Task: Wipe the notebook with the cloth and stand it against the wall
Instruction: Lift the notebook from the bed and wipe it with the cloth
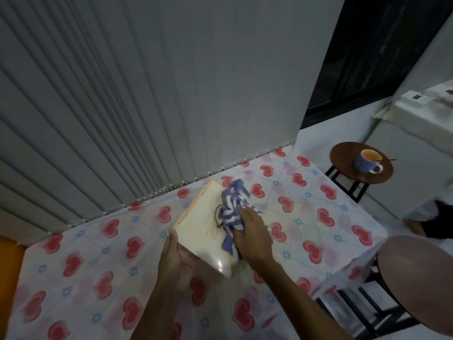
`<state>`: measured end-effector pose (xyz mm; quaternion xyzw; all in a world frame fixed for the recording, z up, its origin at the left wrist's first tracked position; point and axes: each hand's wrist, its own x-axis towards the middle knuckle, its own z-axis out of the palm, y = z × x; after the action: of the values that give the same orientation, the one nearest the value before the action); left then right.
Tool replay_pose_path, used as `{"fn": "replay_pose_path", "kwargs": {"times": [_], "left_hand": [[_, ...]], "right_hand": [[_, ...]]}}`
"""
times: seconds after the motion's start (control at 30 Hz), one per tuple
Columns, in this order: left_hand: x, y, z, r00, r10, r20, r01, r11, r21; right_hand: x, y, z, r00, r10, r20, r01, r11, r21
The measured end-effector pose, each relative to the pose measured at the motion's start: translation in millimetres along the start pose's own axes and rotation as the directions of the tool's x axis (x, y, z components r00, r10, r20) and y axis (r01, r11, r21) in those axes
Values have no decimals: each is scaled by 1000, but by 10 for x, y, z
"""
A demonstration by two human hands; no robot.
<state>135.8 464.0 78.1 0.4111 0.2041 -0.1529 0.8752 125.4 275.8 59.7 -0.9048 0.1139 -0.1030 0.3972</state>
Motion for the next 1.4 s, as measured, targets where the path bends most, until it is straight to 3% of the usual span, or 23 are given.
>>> {"fn": "replay_pose_path", "kwargs": {"times": [0.13, 0.2, 0.27, 0.37, 0.47, 0.5, 0.67, 0.8, 1.17, 1.23, 1.4], "left_hand": [[31, 67, 58, 998, -37, 48, 39, 999, -36], [44, 85, 66, 995, -55, 81, 58, 998, -35], [73, 115, 63, 997, -41, 60, 42, 999, -29], [77, 110, 38, 985, -12, 171, 45, 980, -194], [70, 162, 18, 1000, 9, -13, -11, 986, -165], [68, 184, -34, 1000, 17, -11, -18, 985, -171], [144, 284, -250, 994, 22, -110, -38, 989, -141], [270, 232, -359, 978, 22, -208, -51, 989, -137], [173, 63, 75, 990, -5, -139, 5, 1000, -5], [150, 46, 94, 990, -20, -138, 23, 1000, 15], [144, 6, 76, 988, 18, -153, -9, 998, 64]], "right_hand": [[-307, -173, 139, 956, -290, -36, 288, 956, -47], [-341, -256, 175, 944, -330, -2, 330, 944, 11], [-283, -389, 108, 966, -250, 65, 245, 966, 77], [-180, -633, -58, 972, -205, 113, 186, 970, 159], [-40, -767, -328, 982, -185, 42, 168, 950, 265], [31, -770, -450, 989, -147, 4, 140, 945, 295], [366, -633, -1086, 973, 166, -158, -79, 891, 448], [467, -572, -1358, 952, 182, -246, -46, 879, 475], [368, -729, -629, 988, 150, 30, -130, 721, 681], [403, -584, -483, 988, 152, 10, -120, 734, 668], [264, 37, -139, 997, -21, 78, -1, 962, 271]]}}
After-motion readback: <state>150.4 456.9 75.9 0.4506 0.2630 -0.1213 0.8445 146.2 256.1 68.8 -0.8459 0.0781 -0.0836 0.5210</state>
